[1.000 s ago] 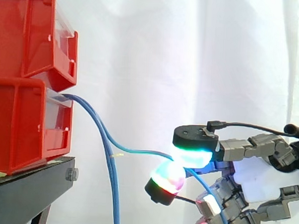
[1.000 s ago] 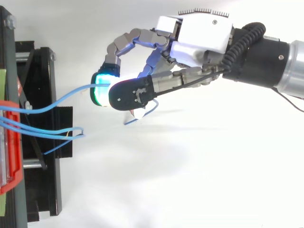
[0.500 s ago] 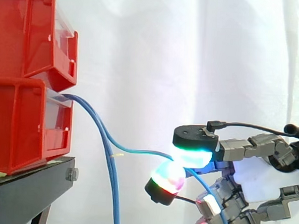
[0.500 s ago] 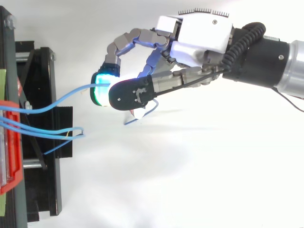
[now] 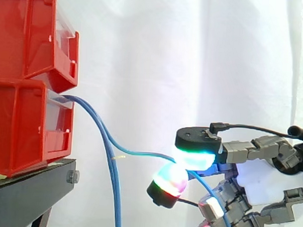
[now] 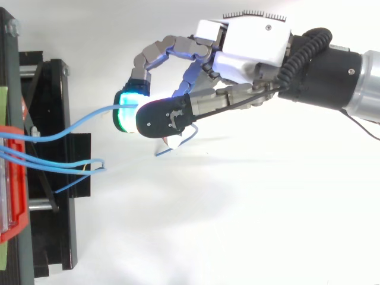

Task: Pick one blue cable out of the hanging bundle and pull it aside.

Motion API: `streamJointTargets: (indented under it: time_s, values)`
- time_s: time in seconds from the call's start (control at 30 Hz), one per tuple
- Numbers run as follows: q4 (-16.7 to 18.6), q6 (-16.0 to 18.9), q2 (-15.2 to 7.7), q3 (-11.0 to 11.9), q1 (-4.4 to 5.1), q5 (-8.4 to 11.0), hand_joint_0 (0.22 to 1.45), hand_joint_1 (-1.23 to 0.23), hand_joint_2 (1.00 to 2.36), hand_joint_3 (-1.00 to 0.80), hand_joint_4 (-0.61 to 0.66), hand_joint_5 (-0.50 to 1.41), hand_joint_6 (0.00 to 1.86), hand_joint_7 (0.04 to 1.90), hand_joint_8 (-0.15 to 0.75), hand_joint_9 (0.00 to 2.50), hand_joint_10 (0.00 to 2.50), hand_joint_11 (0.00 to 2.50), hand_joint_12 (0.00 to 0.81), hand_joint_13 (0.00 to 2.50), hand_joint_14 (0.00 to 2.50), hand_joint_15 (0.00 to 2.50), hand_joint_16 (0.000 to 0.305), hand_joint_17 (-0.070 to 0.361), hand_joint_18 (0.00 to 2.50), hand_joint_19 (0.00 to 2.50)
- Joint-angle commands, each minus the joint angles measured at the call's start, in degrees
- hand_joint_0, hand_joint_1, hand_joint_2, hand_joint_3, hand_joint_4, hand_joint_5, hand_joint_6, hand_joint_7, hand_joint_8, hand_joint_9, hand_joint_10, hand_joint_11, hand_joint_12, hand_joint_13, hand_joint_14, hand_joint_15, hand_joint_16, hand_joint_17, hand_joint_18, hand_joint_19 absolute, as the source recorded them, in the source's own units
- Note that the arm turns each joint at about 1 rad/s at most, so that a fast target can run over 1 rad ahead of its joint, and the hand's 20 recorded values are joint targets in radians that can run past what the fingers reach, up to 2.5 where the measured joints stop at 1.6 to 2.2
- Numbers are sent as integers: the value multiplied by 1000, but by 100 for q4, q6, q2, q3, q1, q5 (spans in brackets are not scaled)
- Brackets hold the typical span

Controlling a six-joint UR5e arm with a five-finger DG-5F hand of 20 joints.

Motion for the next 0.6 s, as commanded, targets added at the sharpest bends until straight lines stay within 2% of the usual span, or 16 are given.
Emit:
streamJointTargets:
  time_s: [0.0, 0.57]
  values:
    - [0, 0, 0, -8, 0, 0, 529, -809, 1278, -24, -264, -40, 902, 980, 276, 1266, 19, 642, 332, 1025, 21, 588, 62, 139, 908, 374]
    - [0, 0, 0, -8, 0, 0, 532, -809, 1266, -24, -259, -40, 902, 973, 275, 1270, 19, 643, 334, 1028, 21, 584, 62, 139, 909, 372]
